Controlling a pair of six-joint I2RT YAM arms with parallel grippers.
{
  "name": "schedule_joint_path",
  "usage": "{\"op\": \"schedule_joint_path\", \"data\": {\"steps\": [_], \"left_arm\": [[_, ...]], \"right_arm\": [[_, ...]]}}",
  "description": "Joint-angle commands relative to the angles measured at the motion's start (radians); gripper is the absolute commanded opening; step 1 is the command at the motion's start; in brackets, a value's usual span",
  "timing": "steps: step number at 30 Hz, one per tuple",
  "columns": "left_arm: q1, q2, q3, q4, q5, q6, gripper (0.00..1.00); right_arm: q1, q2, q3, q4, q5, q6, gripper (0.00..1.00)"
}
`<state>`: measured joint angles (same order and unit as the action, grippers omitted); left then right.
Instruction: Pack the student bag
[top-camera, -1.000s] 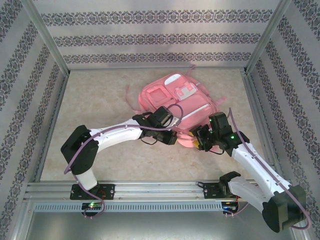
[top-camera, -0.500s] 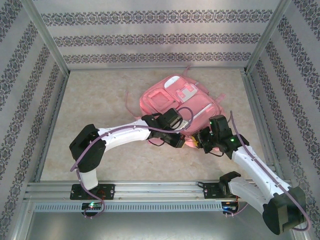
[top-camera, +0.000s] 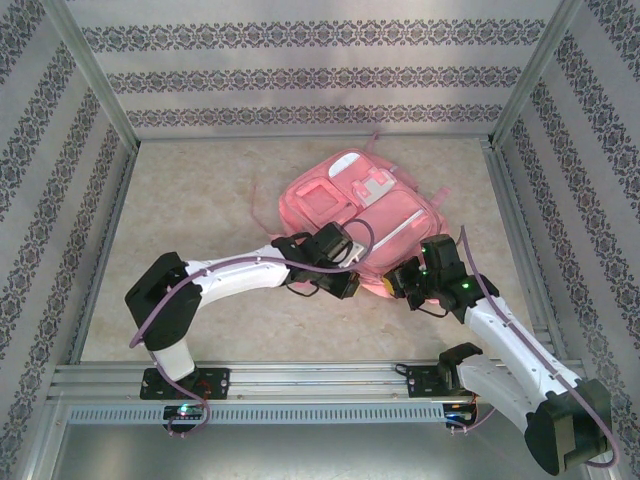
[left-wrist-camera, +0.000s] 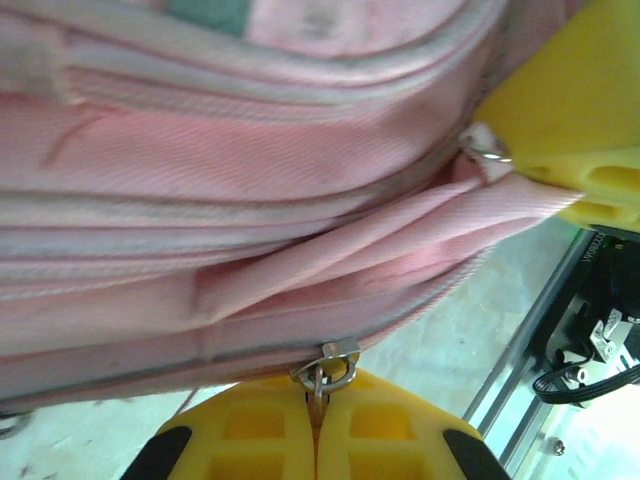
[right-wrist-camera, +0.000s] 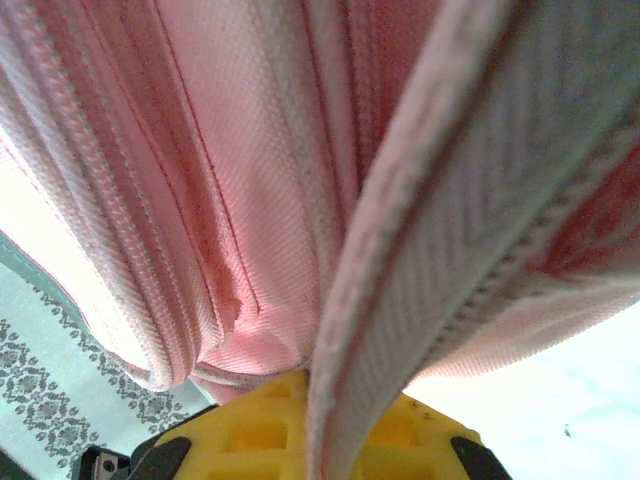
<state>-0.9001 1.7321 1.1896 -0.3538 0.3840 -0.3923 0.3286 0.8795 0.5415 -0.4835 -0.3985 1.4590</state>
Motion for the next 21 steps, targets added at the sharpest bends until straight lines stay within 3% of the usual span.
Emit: {"op": "schedule_joint_path", "data": {"steps": [1,10,17,21], "left_arm": [[0.06,-0.059,-0.029,-0.056,-0.062,0.003,0.0],[0.124,-0.082,-0.096,-0.028,-0.06,-0.015,0.0],[0.125,-0.113,-0.124,-0.024,-0.064,-0.021,0.0],[0.133,-0.145,-0.16,-0.022,-0.072,-0.026,0.0]], "right_arm": [[-0.028,-0.005,-0.032,-0.038,0.048,-0.034,0.0],[-0.027,0.055,-0.021,-0.006,0.012,-0.145,0.01],[-0.018,0.091,0.001,-0.022,0.003,-0.217,0.31],[-0.018,0.082,0.063,-0.138,0.052,-0.358,0.37]]}}
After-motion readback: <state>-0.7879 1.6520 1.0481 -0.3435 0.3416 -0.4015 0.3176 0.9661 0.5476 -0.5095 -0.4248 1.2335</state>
